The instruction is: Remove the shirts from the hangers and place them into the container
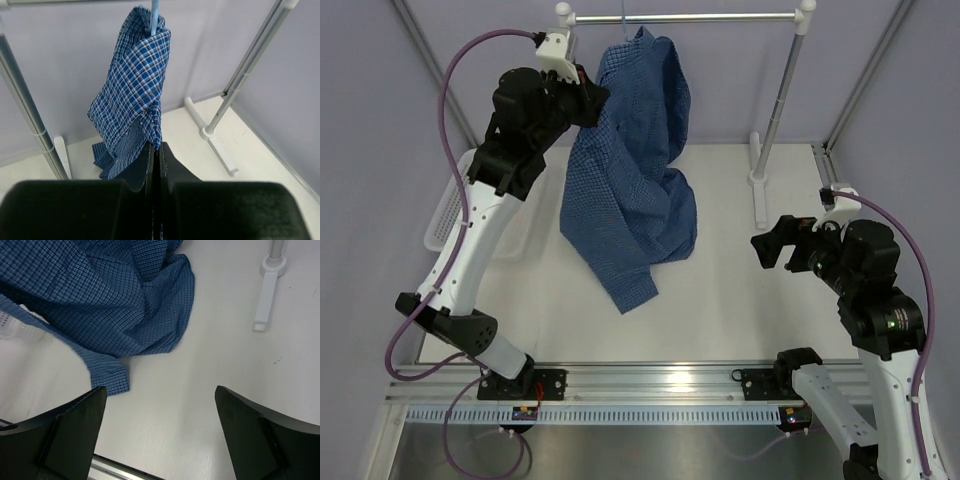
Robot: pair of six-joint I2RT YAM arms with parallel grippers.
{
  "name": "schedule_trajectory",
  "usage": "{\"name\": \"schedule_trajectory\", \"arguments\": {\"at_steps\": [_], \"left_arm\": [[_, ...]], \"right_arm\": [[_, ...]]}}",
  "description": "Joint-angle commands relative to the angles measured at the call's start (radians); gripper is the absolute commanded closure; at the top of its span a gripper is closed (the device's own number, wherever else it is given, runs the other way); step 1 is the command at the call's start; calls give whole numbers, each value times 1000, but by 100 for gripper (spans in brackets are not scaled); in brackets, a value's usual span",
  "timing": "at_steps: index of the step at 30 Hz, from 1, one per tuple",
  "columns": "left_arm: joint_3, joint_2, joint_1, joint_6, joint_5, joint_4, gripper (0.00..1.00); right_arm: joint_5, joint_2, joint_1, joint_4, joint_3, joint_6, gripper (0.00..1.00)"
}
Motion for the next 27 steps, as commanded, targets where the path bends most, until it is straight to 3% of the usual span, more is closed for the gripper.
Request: {"name": "schedule_trajectory", "arguments": {"at_steps": [1,5,13,16,20,27], "left_arm": [[-16,-52,-6,41,28,122,100],[-47,-95,-7,31,45,131,100],[-450,-339,-96,49,123,131,100],[-549,-442,-171,41,126,131,100],[-653,-502,-312,-15,97,131,100],[-670,-483,-453,-49,-4,134,100]], "right_arm": [[0,-13,8,14,3,-39,1],[-3,-19,8,11,10,-44,1],[-89,-105,8,159,35,-18,1],[-120,-47,8,178,101,-18,1],[-238,32,8,320,128,30,10],[-281,191,57,481,205,108,13]]}}
